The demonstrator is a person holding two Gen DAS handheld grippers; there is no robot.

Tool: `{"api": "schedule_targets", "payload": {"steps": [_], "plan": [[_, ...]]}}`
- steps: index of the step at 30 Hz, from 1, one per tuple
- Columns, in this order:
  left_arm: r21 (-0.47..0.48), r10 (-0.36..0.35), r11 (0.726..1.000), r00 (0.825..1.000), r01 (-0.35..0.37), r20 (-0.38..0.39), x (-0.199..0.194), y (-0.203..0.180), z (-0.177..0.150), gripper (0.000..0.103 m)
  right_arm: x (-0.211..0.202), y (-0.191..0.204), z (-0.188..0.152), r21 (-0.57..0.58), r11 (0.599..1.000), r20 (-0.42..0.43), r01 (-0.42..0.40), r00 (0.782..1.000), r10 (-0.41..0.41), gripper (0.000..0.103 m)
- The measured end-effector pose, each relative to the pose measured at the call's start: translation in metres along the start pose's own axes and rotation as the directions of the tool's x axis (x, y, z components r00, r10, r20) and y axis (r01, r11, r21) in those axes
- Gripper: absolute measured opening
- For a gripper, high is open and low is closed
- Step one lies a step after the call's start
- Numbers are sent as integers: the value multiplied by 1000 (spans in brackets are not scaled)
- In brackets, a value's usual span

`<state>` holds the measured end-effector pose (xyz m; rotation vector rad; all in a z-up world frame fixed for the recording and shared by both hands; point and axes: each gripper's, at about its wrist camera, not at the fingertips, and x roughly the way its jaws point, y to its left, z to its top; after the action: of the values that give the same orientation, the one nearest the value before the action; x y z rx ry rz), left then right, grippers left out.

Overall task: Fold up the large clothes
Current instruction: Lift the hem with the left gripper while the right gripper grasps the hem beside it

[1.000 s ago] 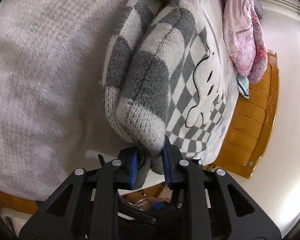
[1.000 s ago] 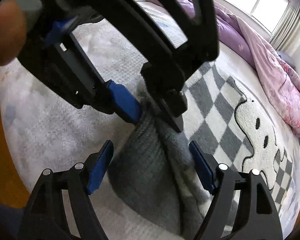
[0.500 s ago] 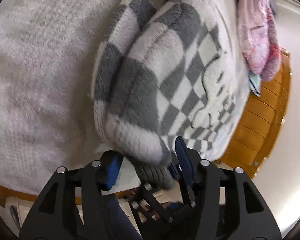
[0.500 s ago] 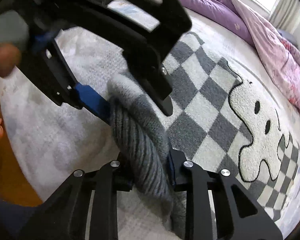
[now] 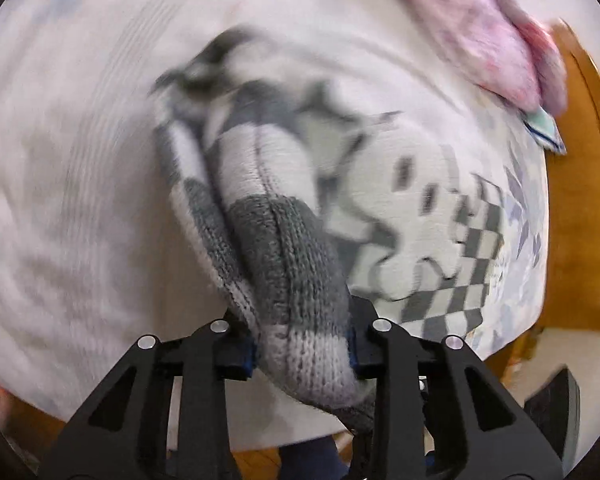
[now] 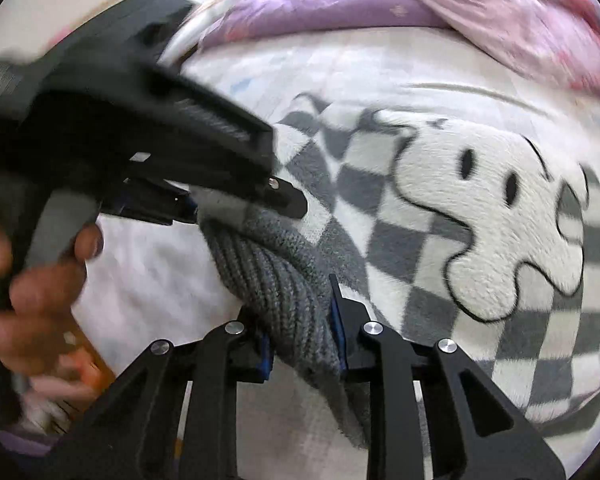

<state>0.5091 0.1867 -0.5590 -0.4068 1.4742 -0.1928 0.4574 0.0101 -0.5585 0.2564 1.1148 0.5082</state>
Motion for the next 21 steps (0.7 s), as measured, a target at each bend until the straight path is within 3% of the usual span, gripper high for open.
{"api": "schedule_targets", "payload": {"steps": [3, 8, 16, 21], "plan": [[110, 51, 992, 997, -58, 63, -2, -75, -6, 30, -35, -58, 1, 198, 977, 39, -82, 996, 76, 21], [264, 77, 959, 991, -102, 106, 27, -195, -22, 30, -85, -154, -10, 424, 895, 94, -137, 990, 107, 19], [453, 50, 890, 998, -58, 30, 100, -340, -50, 30, -148, -265, -59, 675, 713, 193, -191, 978, 80, 19], [589, 82, 808, 993, -15, -88, 163, -398, -81, 32, -157, -313, -105, 807, 566, 176, -170, 983, 44, 19]]}}
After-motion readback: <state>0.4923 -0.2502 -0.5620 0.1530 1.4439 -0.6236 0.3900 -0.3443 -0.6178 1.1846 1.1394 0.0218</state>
